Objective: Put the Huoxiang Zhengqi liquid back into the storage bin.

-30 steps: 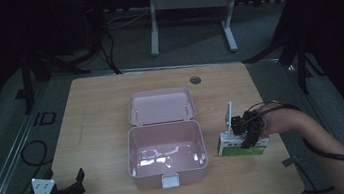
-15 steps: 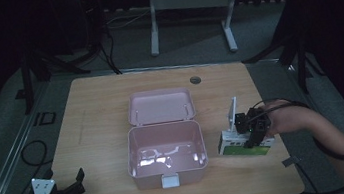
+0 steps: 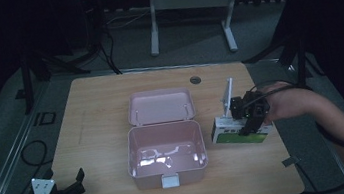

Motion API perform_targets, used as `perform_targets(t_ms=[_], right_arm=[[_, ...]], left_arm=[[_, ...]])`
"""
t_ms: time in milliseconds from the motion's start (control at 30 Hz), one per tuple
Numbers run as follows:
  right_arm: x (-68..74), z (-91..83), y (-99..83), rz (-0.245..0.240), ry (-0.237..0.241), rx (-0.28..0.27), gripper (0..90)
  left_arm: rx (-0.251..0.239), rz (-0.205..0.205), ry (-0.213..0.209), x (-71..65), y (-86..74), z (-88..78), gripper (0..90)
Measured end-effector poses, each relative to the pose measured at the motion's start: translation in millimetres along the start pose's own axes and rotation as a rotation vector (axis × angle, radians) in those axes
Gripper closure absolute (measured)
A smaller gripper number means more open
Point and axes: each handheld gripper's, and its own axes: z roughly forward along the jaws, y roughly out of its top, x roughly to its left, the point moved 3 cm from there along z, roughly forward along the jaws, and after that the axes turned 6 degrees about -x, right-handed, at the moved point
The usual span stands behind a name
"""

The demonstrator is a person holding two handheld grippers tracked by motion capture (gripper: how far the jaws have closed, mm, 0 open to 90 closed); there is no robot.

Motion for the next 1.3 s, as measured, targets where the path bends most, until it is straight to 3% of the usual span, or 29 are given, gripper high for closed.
perform_targets(t_ms=[167,633,1000,1133,1300], right_arm=[[3.2,-18.3,18.5,-0.026,-0.013,-0.021,61.8],[15.3,-32.0,62.0,-0.105,-0.007,-0.045,61.8],[23.1,-27.4,109.5,-0.125,-0.019,-0.075,61.8],[25.8,-19.8,124.1,-0.132,-0.039,-0.054,61.8],[32.8,-6.8,139.0,-0.147,-0.028,-0.025,61.8]], left_arm=[[0.001,0.006,-0.002,-0.2,0.0,0.0,0.4],[0.003,0.004,0.000,-0.1,-0.1,0.0,0.4],[0.002,0.006,-0.008,-0.3,-0.1,-0.2,0.4],[0.003,0.009,-0.010,-0.4,-0.1,-0.1,0.4],[0.003,0.009,-0.013,-0.4,-0.1,-0.1,0.4]])
